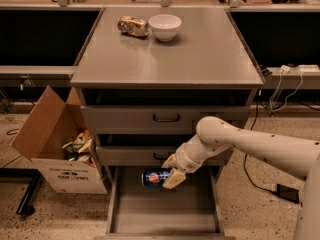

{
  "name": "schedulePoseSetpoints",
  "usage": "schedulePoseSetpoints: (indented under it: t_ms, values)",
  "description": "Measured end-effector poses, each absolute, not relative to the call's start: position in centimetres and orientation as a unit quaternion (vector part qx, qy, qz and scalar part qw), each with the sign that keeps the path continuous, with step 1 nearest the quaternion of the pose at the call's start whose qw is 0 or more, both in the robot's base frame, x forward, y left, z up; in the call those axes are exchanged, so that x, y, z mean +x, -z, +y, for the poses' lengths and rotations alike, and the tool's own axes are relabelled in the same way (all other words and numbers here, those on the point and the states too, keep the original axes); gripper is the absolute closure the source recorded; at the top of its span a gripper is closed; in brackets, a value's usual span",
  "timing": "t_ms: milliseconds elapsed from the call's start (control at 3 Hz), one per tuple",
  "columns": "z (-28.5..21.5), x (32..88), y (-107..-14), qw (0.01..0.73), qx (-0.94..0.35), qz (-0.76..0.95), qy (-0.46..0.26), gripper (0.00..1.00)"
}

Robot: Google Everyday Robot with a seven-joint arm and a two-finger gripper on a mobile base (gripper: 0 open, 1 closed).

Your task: Place pepsi can into bottom drawer

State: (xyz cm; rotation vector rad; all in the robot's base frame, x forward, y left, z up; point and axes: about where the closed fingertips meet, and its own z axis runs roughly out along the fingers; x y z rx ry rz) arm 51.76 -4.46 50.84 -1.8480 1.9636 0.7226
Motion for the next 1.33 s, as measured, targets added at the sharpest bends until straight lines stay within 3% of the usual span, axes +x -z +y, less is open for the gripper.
schedulePoseSetpoints:
  t_ms: [1333]
  values:
    - [-3.9, 52.5, -40.0, 0.207, -0.695, 0.647, -0.235, 1.0]
